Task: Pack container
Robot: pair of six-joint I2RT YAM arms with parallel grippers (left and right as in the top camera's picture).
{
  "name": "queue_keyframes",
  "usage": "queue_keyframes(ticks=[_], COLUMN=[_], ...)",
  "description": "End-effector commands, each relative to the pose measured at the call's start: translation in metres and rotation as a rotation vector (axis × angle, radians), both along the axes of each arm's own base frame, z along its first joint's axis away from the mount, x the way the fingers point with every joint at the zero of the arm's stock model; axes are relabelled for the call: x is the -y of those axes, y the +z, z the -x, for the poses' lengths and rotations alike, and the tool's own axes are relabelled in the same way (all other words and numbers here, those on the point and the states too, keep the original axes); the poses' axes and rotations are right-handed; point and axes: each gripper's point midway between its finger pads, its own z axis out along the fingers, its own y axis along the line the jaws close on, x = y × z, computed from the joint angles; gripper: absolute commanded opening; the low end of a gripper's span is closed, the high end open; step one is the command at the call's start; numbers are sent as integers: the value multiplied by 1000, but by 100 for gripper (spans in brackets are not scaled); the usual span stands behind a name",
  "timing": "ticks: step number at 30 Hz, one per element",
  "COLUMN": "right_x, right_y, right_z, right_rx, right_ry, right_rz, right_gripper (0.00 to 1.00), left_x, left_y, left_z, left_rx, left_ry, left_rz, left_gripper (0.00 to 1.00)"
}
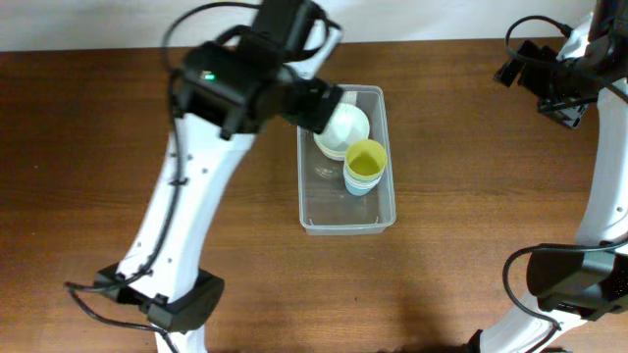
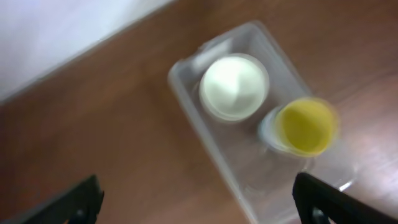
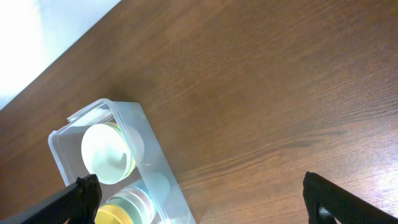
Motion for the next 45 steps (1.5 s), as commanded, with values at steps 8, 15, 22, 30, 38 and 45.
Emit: queue_keyframes(ticks=[8,15,22,30,38,45], right_x=[2,2,2,2,-10,-59], right_y=[2,2,3,3,10,71], right_z=[0,0,0,0,1,27], right_rx=[7,7,7,7,26,184], right_ry=[-2,-2,-2,-2,24,126], right_rz=[5,5,5,5,9,67], right_gripper=[99,99,99,99,99,99], left_x=[-129,-153,-153,-153,-154,-153], left_y=[-32,-32,-31,-31,-31,-31], left_z=[-16,-19,-21,-21,-21,-21], left_rx=[-177,-179,-171,-171,-170,-171], left_ry=[441,498,499,500,500,500], left_rz=[-5,-2,2,2,2,2], left_gripper=[100,100,100,100,100,100])
